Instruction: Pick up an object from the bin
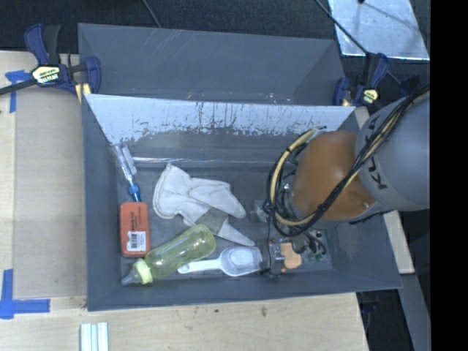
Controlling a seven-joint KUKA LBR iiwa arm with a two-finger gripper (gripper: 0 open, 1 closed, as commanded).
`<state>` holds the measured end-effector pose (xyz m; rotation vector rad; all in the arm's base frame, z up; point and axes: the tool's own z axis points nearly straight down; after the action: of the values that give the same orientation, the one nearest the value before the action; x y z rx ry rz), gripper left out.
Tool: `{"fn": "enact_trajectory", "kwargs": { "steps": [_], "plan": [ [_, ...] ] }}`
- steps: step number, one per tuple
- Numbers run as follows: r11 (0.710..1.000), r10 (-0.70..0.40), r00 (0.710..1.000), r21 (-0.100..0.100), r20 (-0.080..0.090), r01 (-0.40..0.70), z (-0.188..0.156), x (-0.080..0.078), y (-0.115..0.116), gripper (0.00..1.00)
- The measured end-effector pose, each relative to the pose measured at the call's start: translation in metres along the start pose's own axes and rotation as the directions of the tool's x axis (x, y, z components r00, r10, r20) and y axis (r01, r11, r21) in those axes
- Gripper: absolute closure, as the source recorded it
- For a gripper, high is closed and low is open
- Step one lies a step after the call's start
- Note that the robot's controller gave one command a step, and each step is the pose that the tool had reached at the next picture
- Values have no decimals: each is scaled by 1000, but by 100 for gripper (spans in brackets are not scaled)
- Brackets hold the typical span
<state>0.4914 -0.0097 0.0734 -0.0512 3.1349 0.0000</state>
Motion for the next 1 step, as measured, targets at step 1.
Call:
{"fn": "enact_trajectory", "kwargs": {
  "steps": [1],
  "plan": [
    [1000,0,1000,0,0,0,-1,-3,1,0]
  ]
}}
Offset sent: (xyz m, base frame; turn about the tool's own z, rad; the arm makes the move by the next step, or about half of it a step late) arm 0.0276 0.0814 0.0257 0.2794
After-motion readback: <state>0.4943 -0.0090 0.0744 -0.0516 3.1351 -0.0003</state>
